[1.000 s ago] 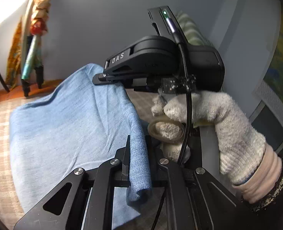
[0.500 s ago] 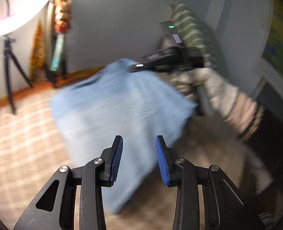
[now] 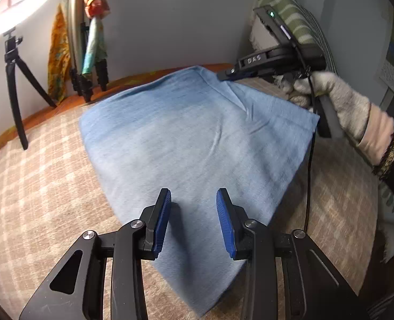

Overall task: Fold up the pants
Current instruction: 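Open both grippers and lower them beside the folded jeans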

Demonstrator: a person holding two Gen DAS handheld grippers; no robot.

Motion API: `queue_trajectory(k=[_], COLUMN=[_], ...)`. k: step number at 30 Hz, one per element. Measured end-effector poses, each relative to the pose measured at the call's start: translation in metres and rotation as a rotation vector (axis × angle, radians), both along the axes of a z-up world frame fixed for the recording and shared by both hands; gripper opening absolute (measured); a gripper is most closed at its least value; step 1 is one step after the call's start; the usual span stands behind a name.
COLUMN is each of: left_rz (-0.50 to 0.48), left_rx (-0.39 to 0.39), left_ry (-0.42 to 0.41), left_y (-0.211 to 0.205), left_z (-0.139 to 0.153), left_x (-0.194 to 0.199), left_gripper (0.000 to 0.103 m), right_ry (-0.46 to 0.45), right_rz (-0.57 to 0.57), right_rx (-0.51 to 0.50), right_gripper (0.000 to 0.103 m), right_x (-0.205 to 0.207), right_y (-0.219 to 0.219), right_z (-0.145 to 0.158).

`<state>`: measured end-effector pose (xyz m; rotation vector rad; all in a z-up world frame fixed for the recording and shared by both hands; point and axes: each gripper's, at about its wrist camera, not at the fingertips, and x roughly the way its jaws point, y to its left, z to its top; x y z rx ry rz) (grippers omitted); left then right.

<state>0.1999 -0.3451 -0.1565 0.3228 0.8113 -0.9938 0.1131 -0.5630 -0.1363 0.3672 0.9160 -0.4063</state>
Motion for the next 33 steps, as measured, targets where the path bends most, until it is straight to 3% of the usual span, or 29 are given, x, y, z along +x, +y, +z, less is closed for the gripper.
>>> queue_trajectory(k=[3,10,12,14,16,22,25,33], left_rz=[-0.010,0.001,0.014,0.031,0.047,0.081,0.106,0.199], left_rx=[0.015,0.019,0.014,0.010,0.004,0.006,-0.013,-0.061], left_ry=[-0.005,-0.013,-0.021,-0.032,-0.044,-0.039,-0.001,0.198], left_y=[-0.004,-0.004,-0.002,0.000,0.004,0.011,0.017,0.036], left_z=[-0.003,-0.001,0.003,0.005,0.009,0.011,0.011,-0.003], left_x=[-0.002,-0.003,-0.003,-0.001,0.000,0.008,0.017,0.054], left_gripper=[0.034,0.034,0.038,0.052,0.054,0.061,0.063,0.063], right_ry=[-0.016,-0.108,-0.100,-0.084,-0.065,-0.037,0.000,0.150], right_rz=[-0.033,-0.013,0.001,0.002,-0.005,-0.001,0.021,0.020], right_rx=[-0.024,-0.035,-0.037,-0.037,-0.057,-0.080,-0.117,-0.171], right_gripper=[0.035,0.042,0.044,0.052,0.062,0.067,0.074,0.075], right_x=[-0.018,-0.063,-0.068,-0.070,-0.072,-0.071,-0.068,-0.065], right_y=[0.001,0.039,0.053,0.063,0.070,0.077,0.083,0.075], right_z=[0.015,0.049,0.049,0.046,0.045,0.045,0.042,0.017])
